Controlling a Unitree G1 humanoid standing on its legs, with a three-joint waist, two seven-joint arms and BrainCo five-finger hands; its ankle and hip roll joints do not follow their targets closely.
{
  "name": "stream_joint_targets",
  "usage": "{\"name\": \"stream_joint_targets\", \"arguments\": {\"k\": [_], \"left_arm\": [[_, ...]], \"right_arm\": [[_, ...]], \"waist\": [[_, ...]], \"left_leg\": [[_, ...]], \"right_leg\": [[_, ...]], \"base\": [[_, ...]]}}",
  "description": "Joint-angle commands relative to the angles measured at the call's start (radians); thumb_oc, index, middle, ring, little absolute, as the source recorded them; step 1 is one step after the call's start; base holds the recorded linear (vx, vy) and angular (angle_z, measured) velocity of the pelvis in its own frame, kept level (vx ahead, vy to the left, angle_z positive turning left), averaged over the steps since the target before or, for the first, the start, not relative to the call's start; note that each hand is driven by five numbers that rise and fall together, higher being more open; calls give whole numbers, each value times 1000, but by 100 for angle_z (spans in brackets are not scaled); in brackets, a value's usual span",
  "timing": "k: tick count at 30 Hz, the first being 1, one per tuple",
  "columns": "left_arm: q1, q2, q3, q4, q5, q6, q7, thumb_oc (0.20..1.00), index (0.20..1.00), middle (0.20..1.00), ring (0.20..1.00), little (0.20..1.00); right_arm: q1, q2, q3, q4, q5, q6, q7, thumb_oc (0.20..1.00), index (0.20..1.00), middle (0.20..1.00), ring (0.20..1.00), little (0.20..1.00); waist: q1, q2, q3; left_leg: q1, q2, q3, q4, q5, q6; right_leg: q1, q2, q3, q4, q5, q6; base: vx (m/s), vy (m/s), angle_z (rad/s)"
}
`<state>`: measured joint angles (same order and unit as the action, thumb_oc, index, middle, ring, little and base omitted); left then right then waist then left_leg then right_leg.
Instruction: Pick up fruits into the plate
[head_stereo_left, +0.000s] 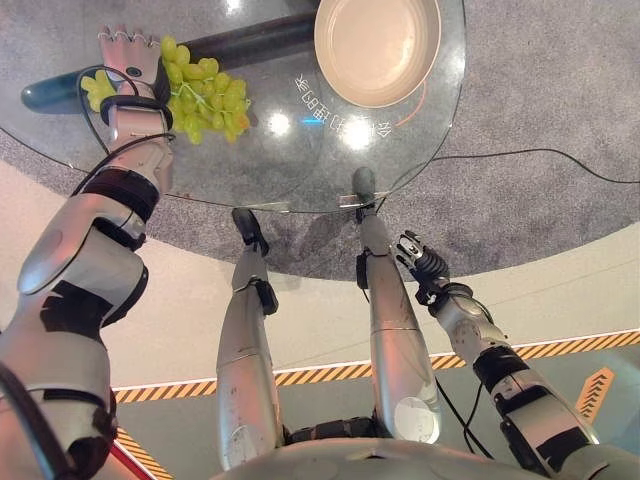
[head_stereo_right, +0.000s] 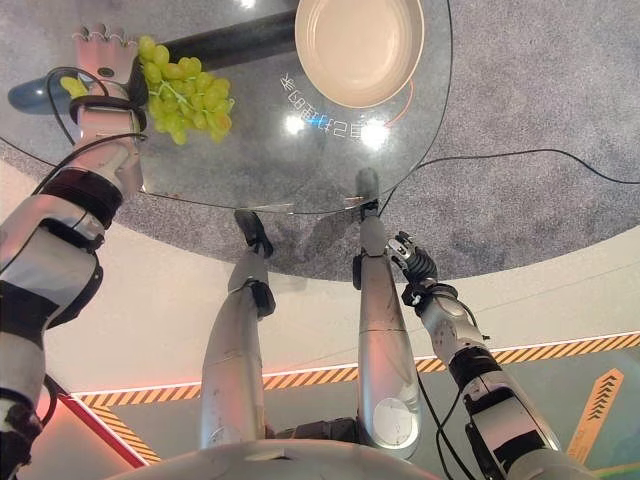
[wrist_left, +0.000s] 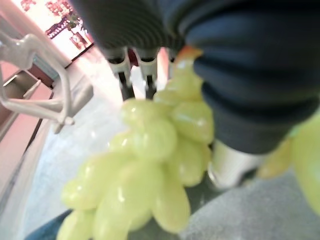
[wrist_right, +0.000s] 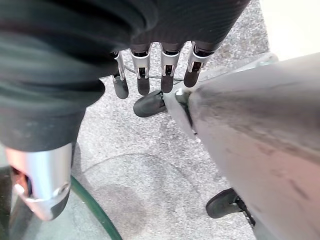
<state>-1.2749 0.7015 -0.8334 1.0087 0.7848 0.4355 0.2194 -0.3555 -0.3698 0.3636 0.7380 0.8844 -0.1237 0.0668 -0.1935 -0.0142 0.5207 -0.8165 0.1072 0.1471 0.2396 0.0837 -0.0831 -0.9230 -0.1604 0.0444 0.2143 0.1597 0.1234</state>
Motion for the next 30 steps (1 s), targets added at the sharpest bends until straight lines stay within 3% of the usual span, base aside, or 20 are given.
{"name": "stream_joint_targets", "arguments": {"k": [1,18,30], "left_arm": [[-14,28,14,23,14,20,1,200,200,200,200,200],[-5,22,14,7,5,14,-5,200,200,200,200,200],[33,26,53,-29,-109,-74,87,200,200,200,200,200]], "right_arm": [[54,3,21,-71,23,-15,-2,1000,1000,1000,1000,1000],[56,8,17,-71,23,-28,-8,1000,1000,1000,1000,1000],[65,11,0,-49,14,-38,7,1000,1000,1000,1000,1000]], "waist": [[2,-35,-1],[6,-28,-1],[27,-16,-1]], "left_leg": [[-14,-100,-41,53,-80,40],[4,-102,-40,38,-76,40],[90,-97,-40,-6,-67,42]], "right_leg": [[-3,128,-34,64,-53,-37],[11,125,-38,55,-51,-36],[88,125,-50,55,-74,-38]], "base": [[0,0,0],[0,0,0],[-8,3,0]]}}
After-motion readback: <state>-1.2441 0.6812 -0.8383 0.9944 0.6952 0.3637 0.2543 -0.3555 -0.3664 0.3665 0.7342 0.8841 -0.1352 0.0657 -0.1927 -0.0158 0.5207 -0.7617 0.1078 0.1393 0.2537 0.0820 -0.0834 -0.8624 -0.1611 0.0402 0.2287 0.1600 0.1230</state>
